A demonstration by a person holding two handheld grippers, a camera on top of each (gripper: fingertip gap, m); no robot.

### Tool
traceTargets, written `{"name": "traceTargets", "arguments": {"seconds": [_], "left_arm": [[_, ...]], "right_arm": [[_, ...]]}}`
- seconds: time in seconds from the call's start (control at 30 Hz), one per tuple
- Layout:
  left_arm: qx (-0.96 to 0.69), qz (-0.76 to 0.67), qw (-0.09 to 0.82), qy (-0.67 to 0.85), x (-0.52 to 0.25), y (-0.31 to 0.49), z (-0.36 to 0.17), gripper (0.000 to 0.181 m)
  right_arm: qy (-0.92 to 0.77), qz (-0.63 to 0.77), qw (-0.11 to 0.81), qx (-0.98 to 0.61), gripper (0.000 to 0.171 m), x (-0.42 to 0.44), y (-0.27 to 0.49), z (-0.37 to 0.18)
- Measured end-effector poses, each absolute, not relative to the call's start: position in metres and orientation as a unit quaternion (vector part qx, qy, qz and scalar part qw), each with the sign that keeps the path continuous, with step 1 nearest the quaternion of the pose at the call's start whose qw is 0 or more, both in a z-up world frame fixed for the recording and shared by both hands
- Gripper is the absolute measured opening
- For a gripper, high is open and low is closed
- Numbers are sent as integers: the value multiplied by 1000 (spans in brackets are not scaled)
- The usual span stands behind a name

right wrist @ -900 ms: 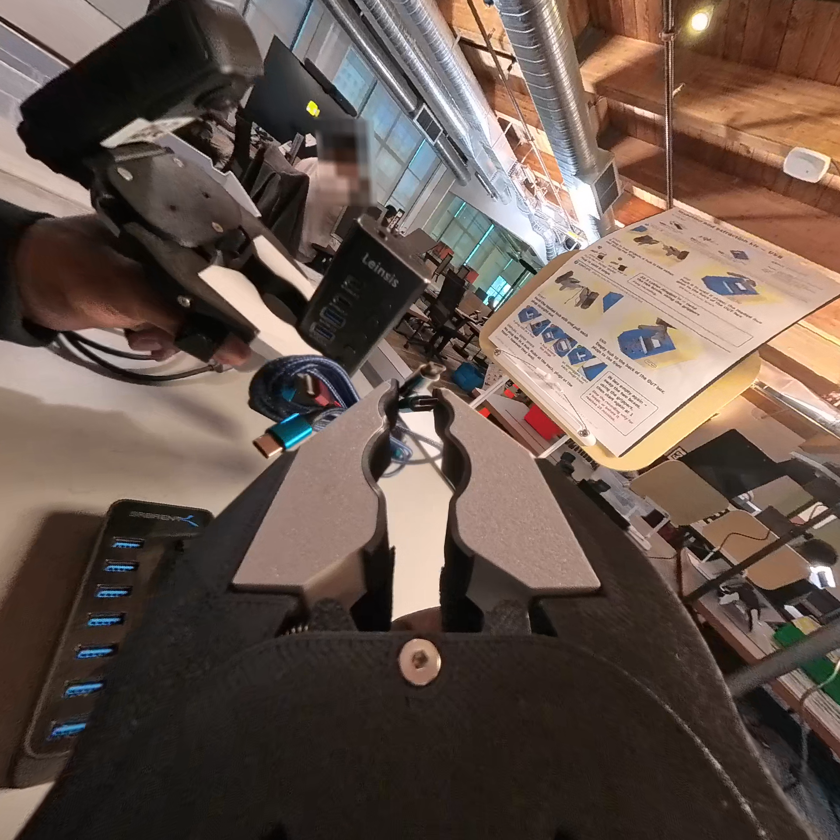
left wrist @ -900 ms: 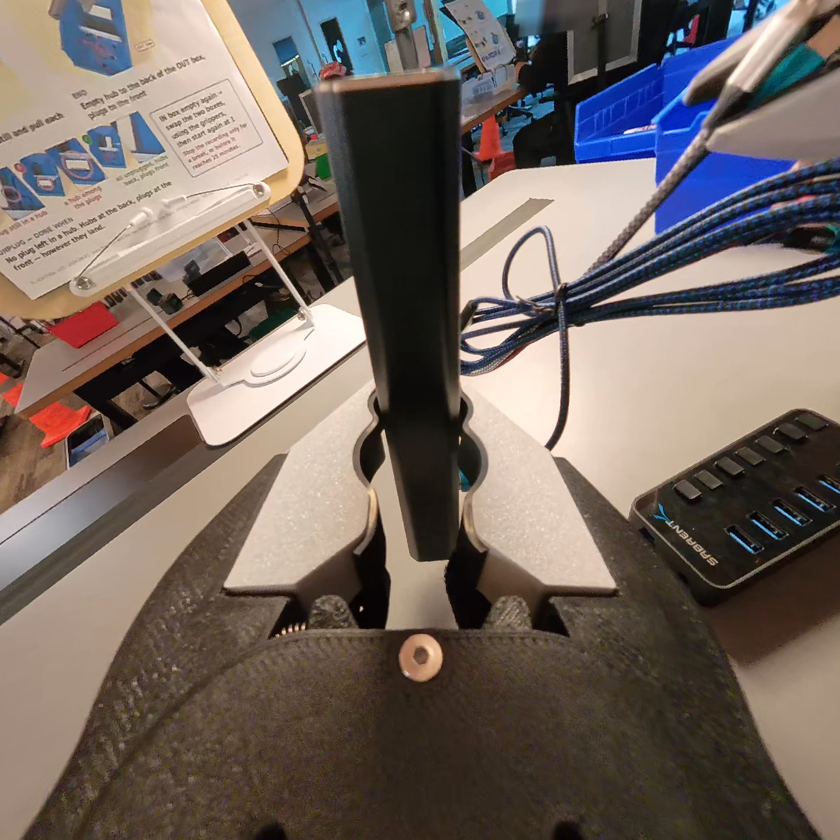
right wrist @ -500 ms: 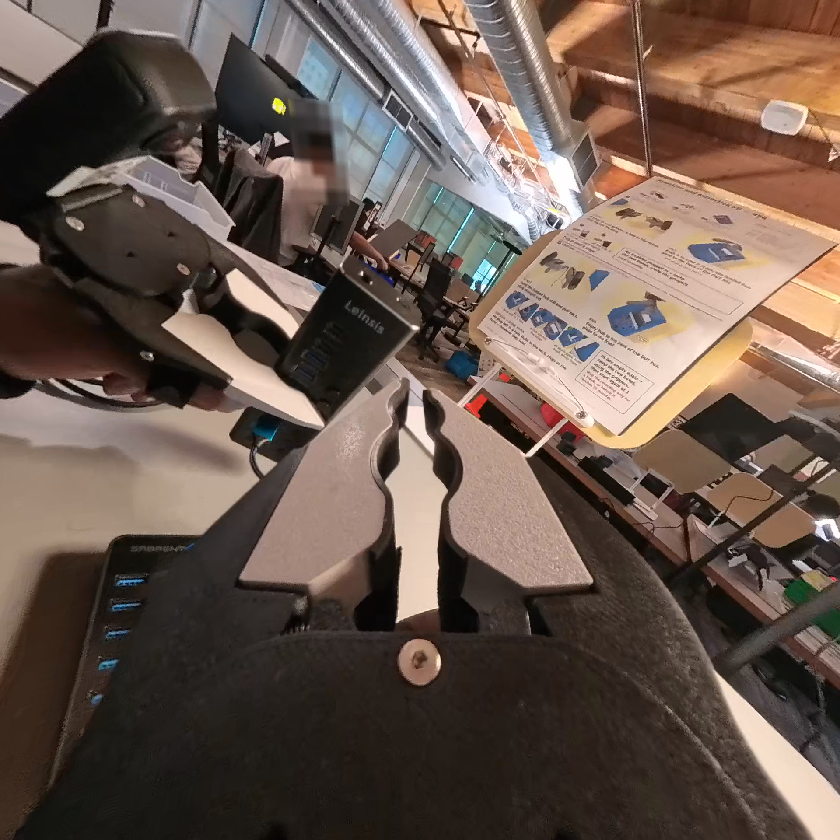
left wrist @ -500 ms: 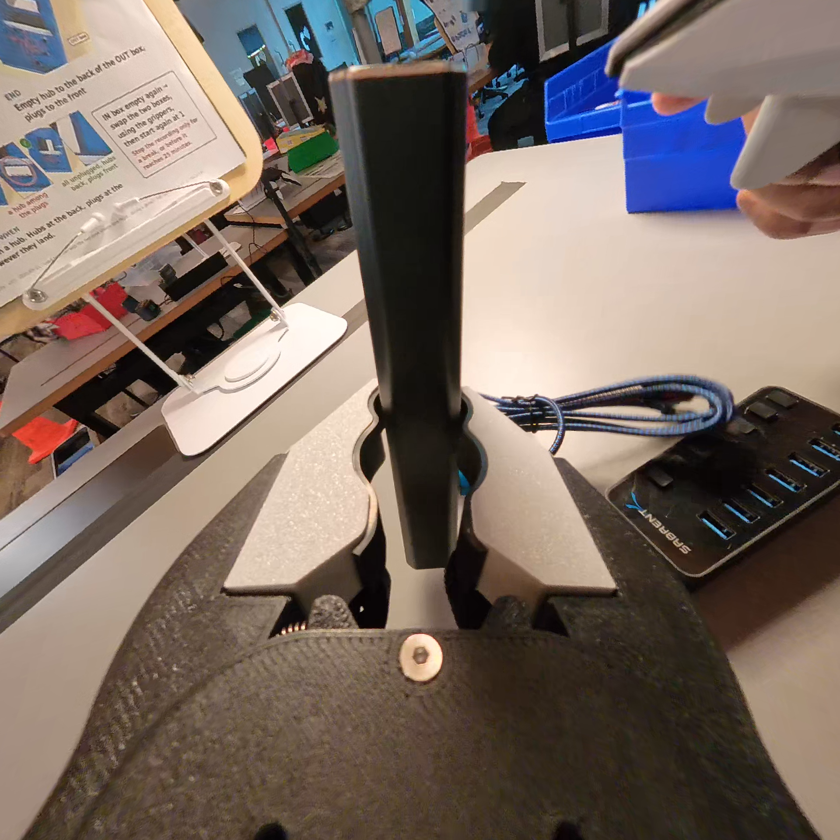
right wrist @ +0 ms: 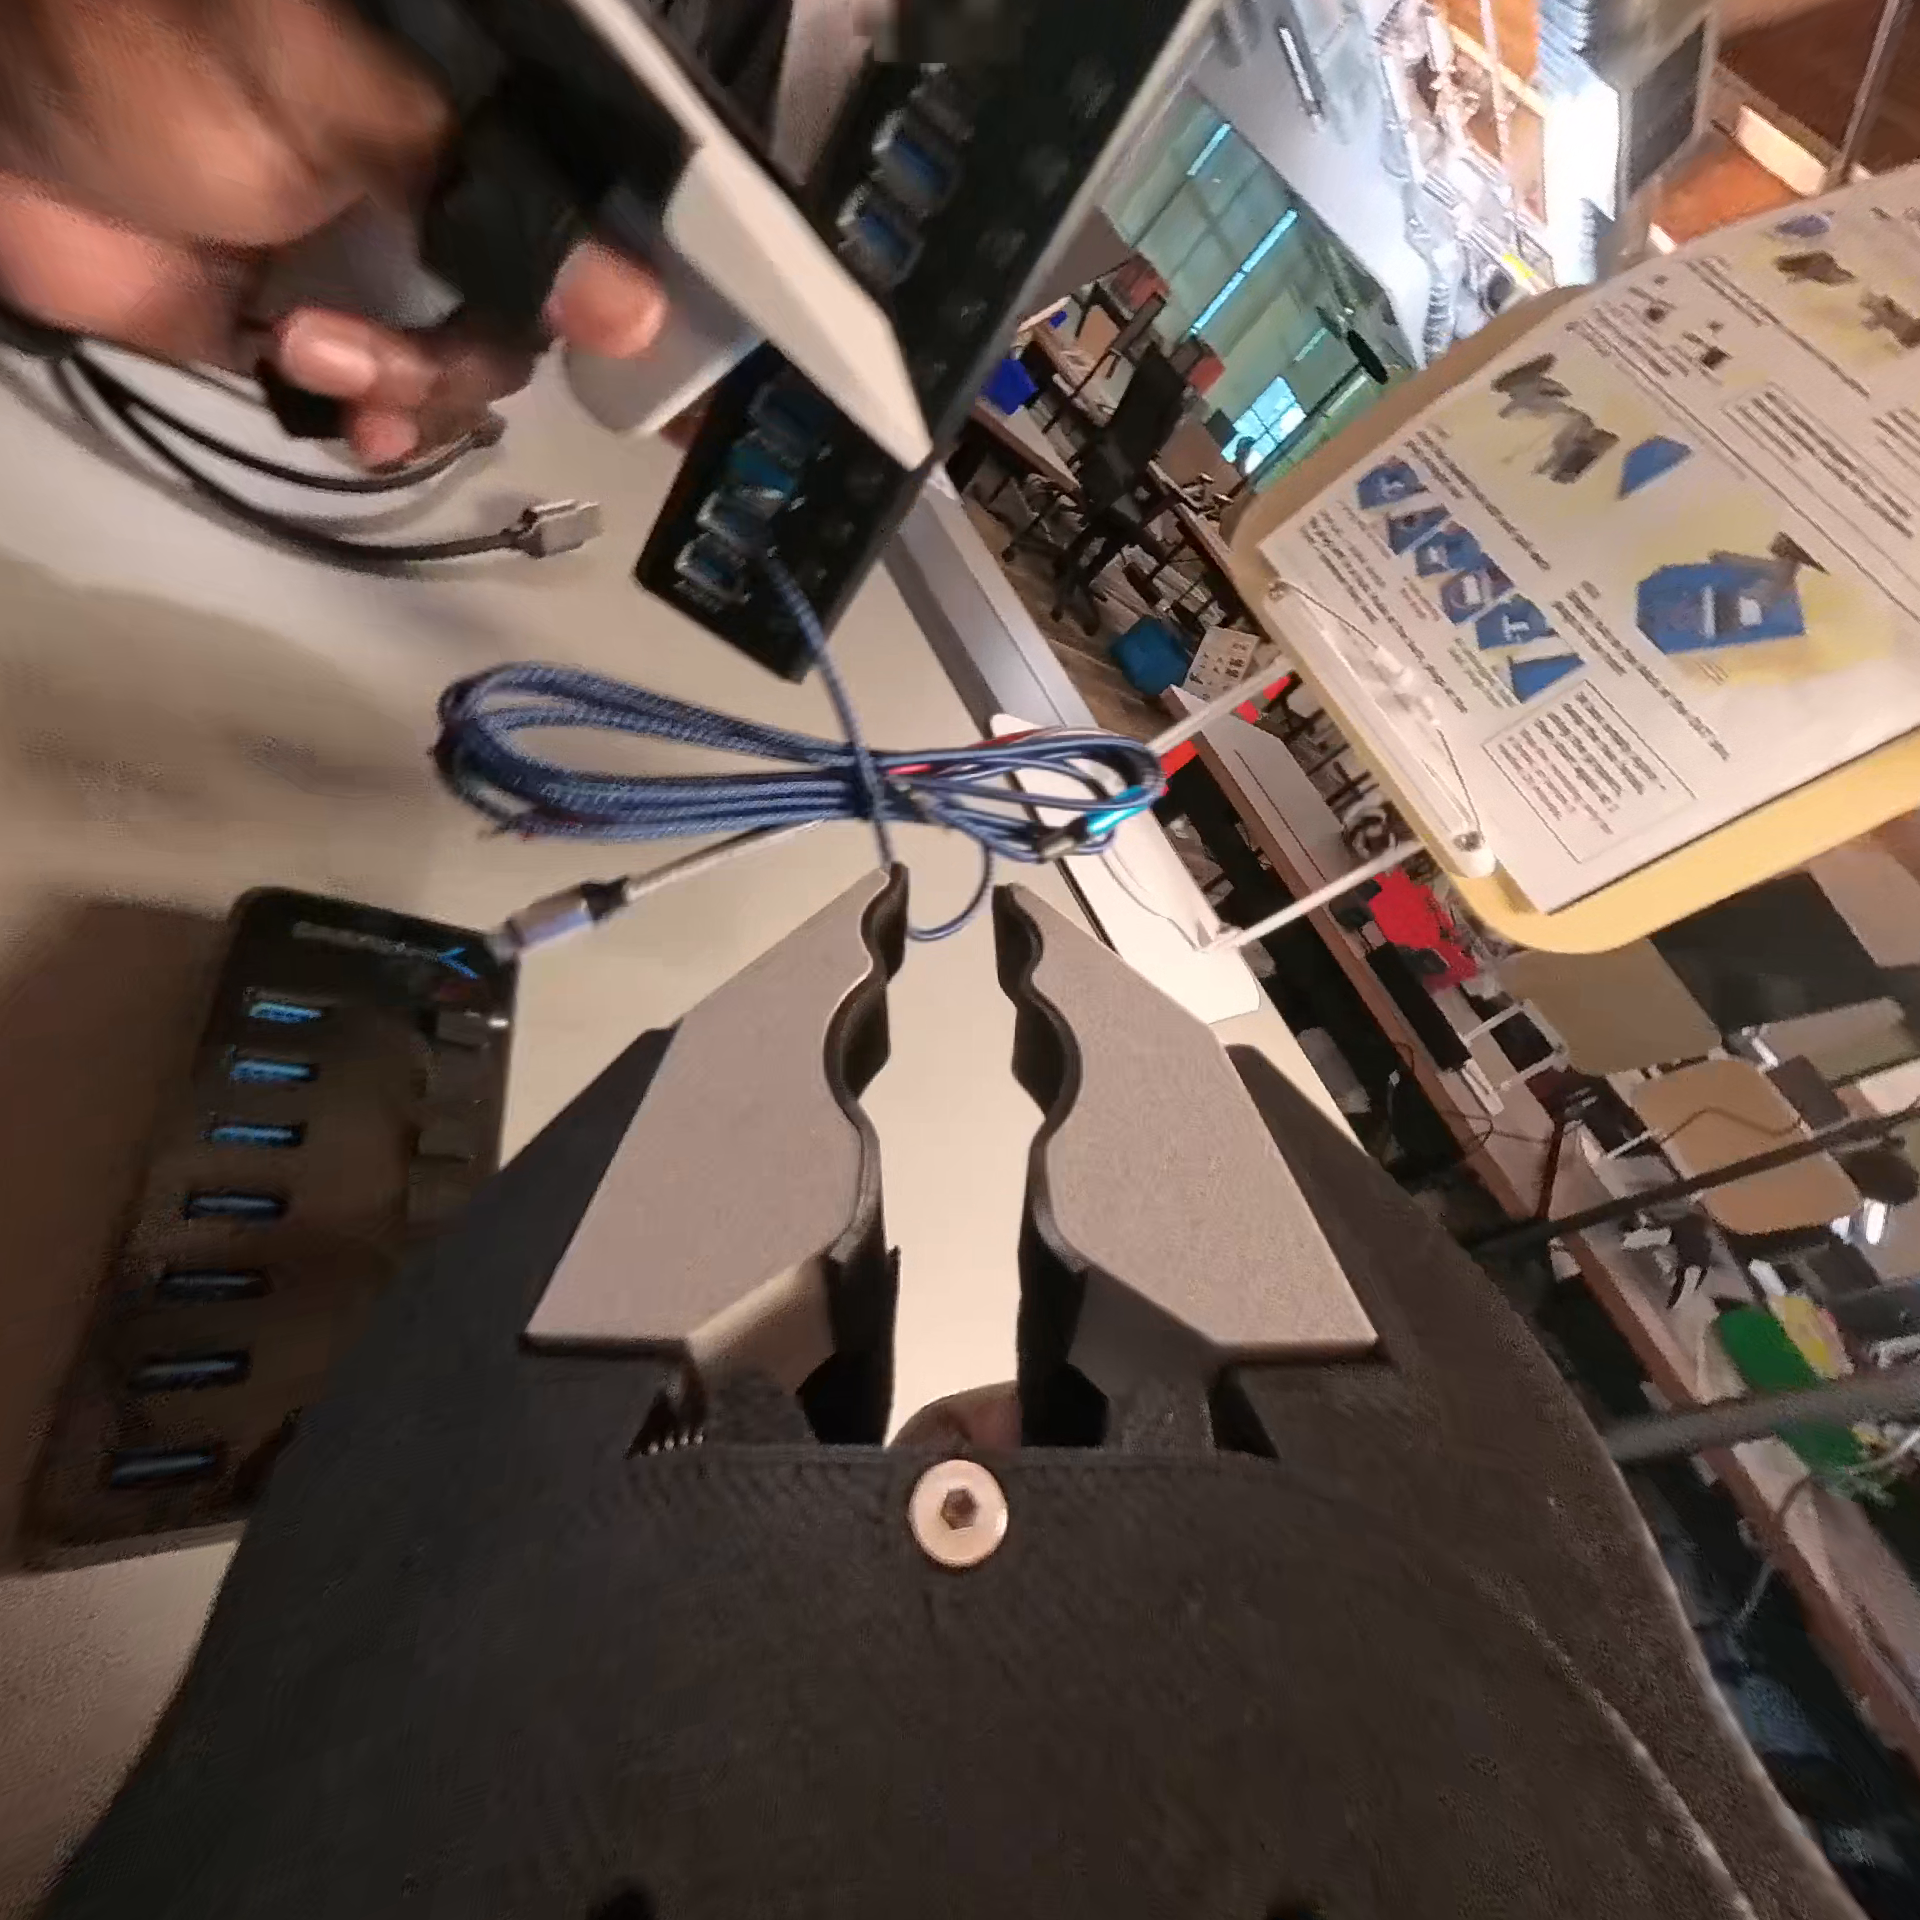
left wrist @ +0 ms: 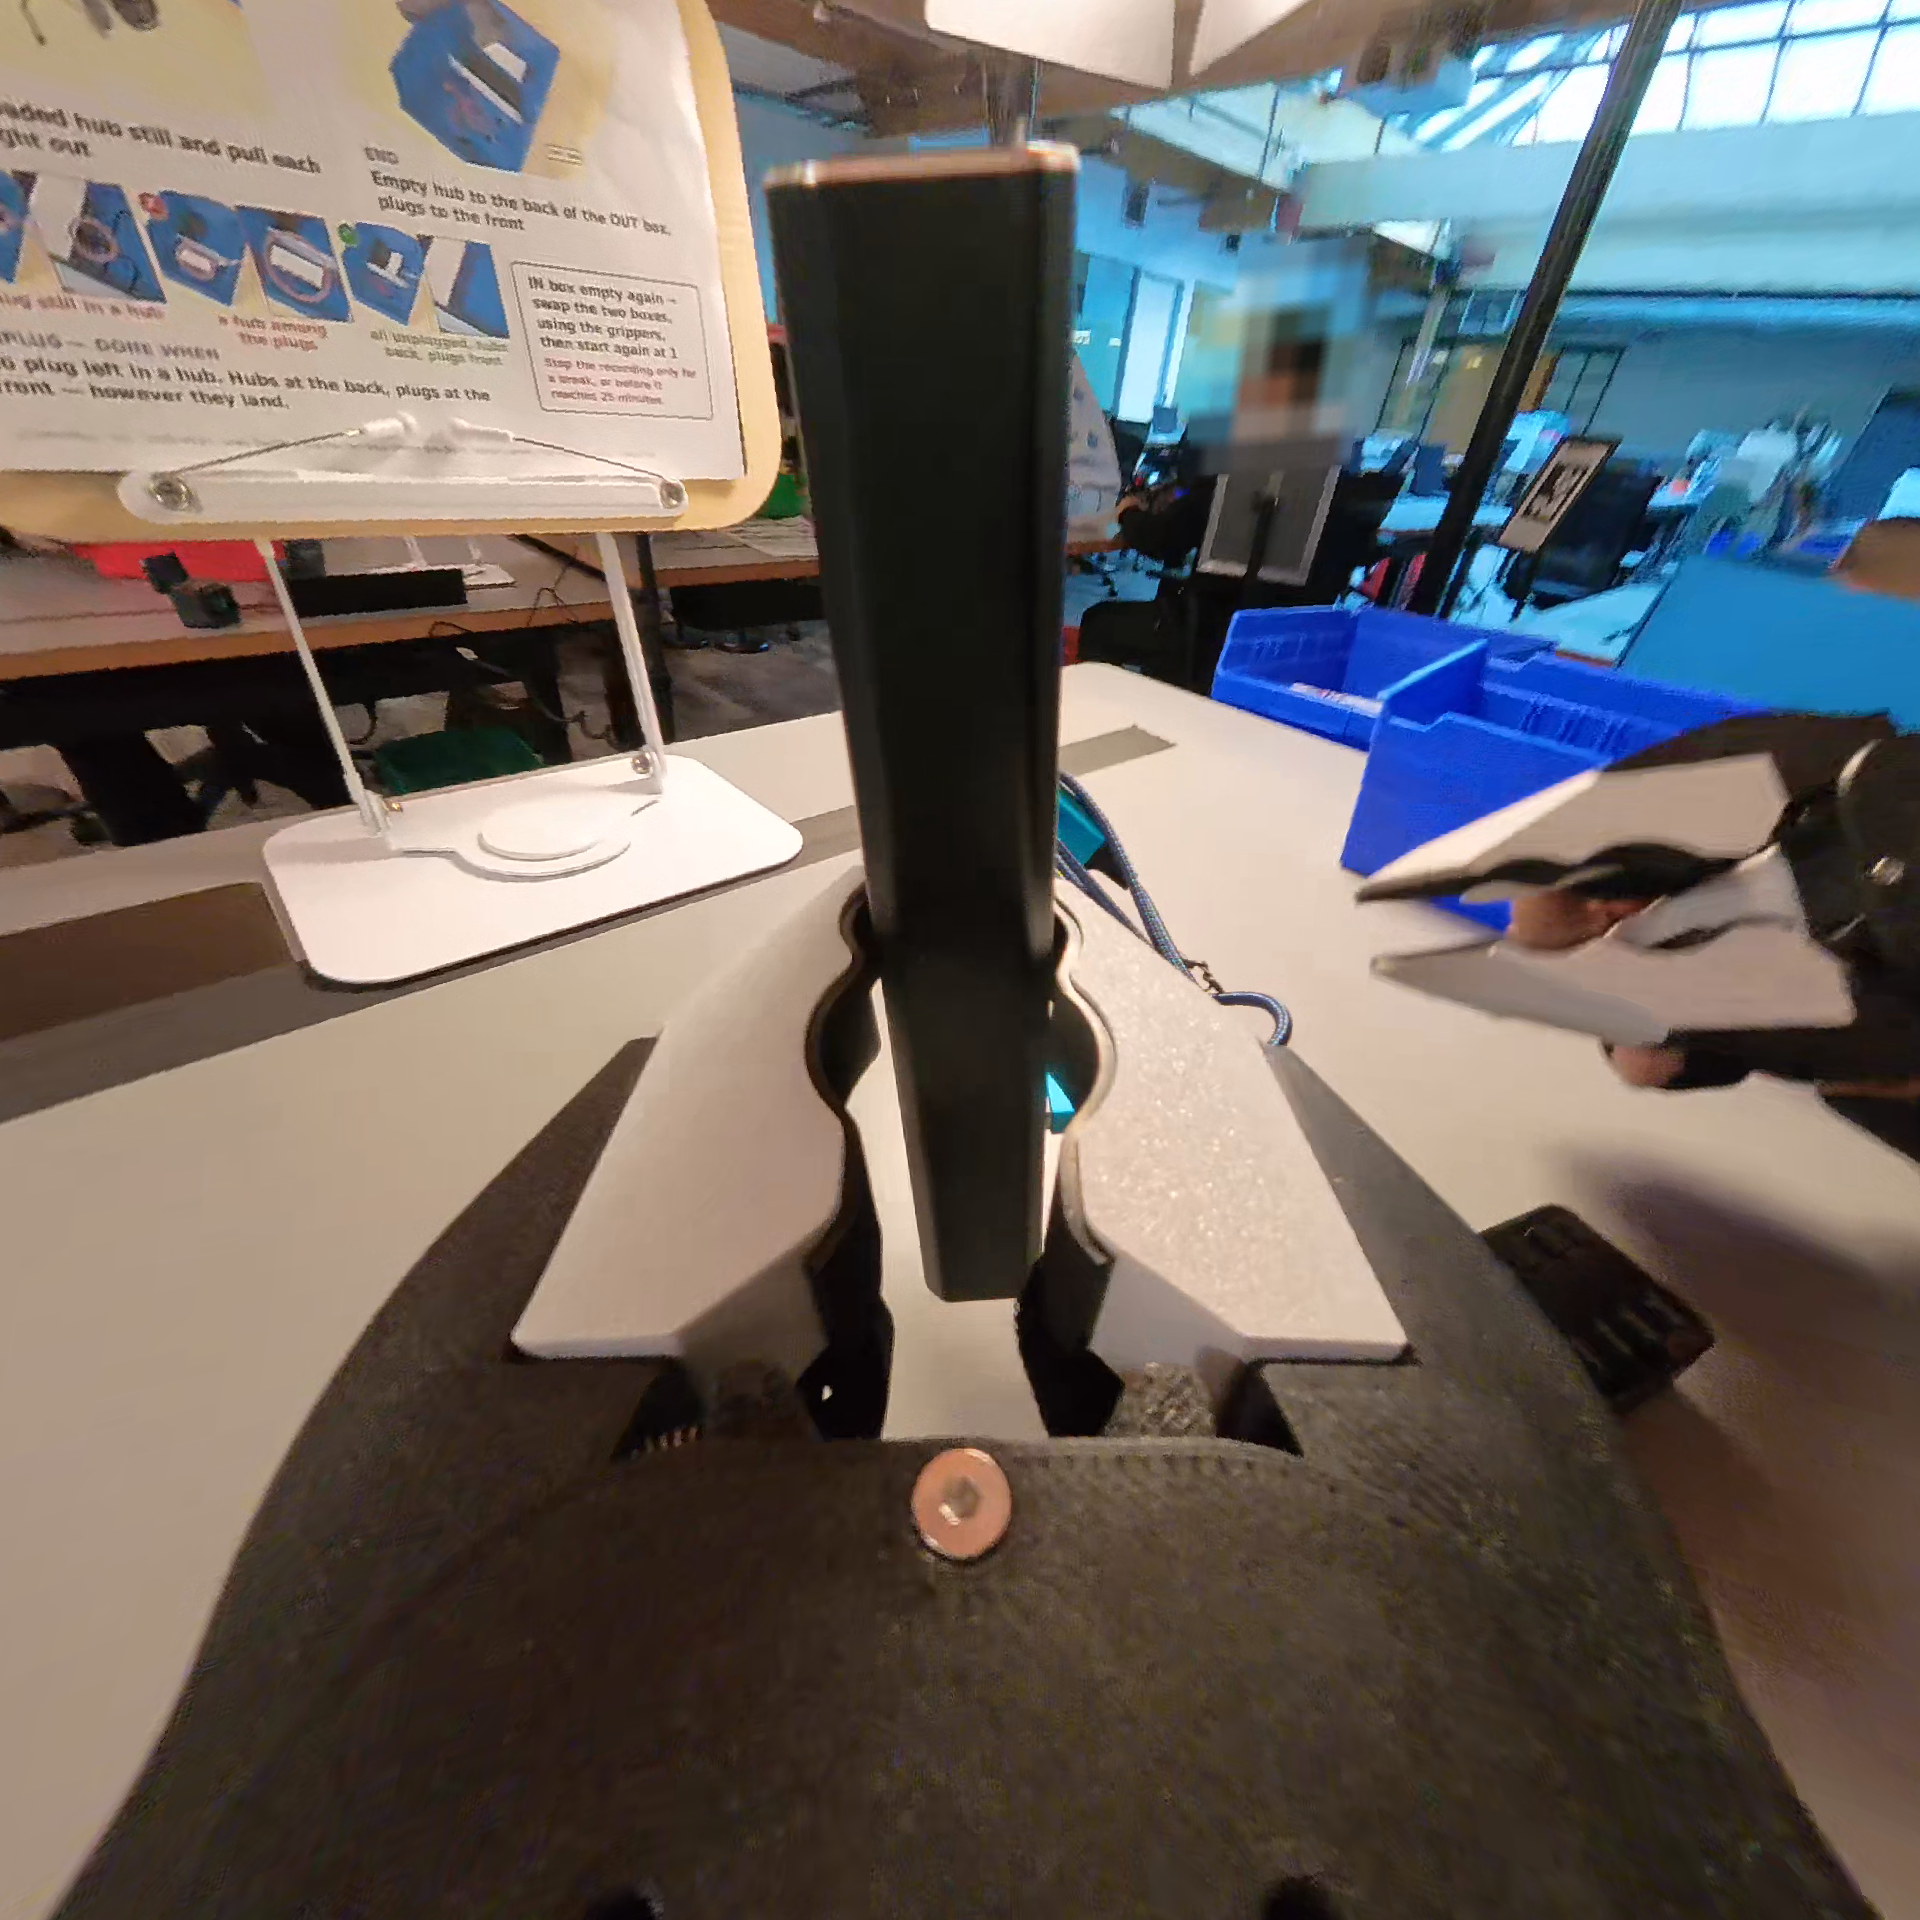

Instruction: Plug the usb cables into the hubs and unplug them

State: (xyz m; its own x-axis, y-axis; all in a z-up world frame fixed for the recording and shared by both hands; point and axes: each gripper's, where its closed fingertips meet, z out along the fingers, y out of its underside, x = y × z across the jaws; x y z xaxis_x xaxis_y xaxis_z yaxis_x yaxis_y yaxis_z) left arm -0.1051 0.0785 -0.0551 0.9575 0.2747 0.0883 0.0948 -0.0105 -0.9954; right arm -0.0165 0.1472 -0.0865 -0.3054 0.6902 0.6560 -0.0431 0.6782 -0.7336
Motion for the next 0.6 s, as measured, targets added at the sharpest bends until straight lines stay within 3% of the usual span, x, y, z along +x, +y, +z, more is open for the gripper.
{"name": "traceTargets", "arguments": {"seconds": [0.2,0.37,0.6], "left_arm": [[-675,-10,717,-173,-114,71,-48,28],[-660,-85,718,-203,-117,71,-51,28],[-657,-113,711,-224,-119,74,-60,28]], "right_arm": [[-755,289,573,-140,25,-14,129,-101],[-731,282,618,-71,23,-7,108,-89],[-741,304,598,-19,14,4,63,-93]]}}
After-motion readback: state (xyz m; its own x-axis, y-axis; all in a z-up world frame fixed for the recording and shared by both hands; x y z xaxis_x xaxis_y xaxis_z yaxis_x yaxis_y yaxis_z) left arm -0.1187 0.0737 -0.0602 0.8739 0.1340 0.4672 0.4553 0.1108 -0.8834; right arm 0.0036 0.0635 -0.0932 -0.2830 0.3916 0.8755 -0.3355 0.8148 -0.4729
